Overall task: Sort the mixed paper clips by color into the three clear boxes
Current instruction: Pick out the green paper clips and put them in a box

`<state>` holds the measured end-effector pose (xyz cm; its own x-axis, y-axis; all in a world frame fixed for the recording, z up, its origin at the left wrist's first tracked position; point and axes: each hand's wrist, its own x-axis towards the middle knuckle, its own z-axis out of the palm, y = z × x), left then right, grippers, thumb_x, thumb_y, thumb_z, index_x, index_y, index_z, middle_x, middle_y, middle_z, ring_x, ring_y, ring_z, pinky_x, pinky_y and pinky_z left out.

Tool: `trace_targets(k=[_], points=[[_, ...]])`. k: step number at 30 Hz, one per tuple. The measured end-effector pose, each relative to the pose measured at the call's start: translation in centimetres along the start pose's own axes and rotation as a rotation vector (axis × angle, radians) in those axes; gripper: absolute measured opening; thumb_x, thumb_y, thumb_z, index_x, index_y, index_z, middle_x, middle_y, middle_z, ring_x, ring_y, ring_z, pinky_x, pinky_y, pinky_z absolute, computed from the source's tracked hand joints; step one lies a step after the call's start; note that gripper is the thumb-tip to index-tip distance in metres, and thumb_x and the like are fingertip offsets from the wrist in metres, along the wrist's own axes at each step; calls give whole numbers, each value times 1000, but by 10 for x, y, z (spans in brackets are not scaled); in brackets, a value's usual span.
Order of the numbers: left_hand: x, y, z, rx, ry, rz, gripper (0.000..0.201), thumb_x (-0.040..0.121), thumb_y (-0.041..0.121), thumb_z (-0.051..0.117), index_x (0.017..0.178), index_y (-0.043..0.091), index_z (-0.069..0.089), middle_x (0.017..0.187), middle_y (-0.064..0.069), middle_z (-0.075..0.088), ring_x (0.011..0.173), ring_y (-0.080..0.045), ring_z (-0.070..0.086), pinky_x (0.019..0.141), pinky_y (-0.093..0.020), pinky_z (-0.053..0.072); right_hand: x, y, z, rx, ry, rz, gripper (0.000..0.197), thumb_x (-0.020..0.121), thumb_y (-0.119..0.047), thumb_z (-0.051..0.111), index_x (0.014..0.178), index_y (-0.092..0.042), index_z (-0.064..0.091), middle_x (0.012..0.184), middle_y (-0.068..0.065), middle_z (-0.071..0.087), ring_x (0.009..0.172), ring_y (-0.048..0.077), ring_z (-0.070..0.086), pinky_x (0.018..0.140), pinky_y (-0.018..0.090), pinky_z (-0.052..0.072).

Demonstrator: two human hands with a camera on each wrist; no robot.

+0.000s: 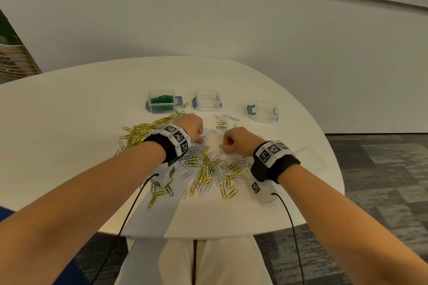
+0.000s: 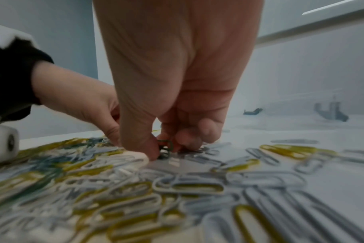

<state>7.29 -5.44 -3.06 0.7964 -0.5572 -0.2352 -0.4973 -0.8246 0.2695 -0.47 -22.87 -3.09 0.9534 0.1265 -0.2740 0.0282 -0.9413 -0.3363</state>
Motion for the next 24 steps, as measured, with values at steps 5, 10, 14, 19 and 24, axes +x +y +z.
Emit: trace_targets(k=[5, 10, 14, 19, 24], points=[[1, 2, 0, -65, -36, -30, 28, 80, 27, 74, 100, 8, 71, 105, -7, 68, 98, -24, 63, 86, -33, 50, -4, 22, -9, 1556, 97, 114, 9, 96, -9, 53, 100, -6, 60, 77, 5, 57, 61, 9, 53, 56, 17, 51], [4, 5, 0, -94, -89, -11, 21, 79, 23, 75, 93, 8, 72, 99, -7, 71, 92, -22, 65, 81, -30, 51, 16, 22, -16, 1725, 99, 260, 18, 98, -18, 49, 101, -5, 60, 73, 5, 56, 60, 14, 54, 50, 21, 49], [-1, 6, -3, -126, -43, 44, 16, 84, 21, 68, 94, 9, 68, 98, -5, 68, 92, -21, 62, 77, -28, 47, 38, 9, -22, 525, 162, 242, 19, 89, -23, 65, 98, -7, 68, 82, 2, 59, 74, 15, 50, 64, 26, 42], [-9, -15, -14, -816, 122, -81, 9, 89, 8, 58, 95, 11, 53, 86, -10, 63, 72, -18, 59, 66, -28, 48, 47, 4, -16, 72, 89, 129, 13, 87, -17, 62, 95, -7, 65, 100, 9, 64, 90, 20, 54, 75, 25, 40], [-15, -40, -18, -1029, 124, -261, 10, 96, 4, 41, 96, 6, 50, 70, -5, 46, 56, -15, 40, 46, -20, 37, 42, 27, -31, 559, 76, 231, 11, 89, -23, 63, 86, -14, 59, 79, 0, 53, 68, 14, 47, 60, 24, 42]])
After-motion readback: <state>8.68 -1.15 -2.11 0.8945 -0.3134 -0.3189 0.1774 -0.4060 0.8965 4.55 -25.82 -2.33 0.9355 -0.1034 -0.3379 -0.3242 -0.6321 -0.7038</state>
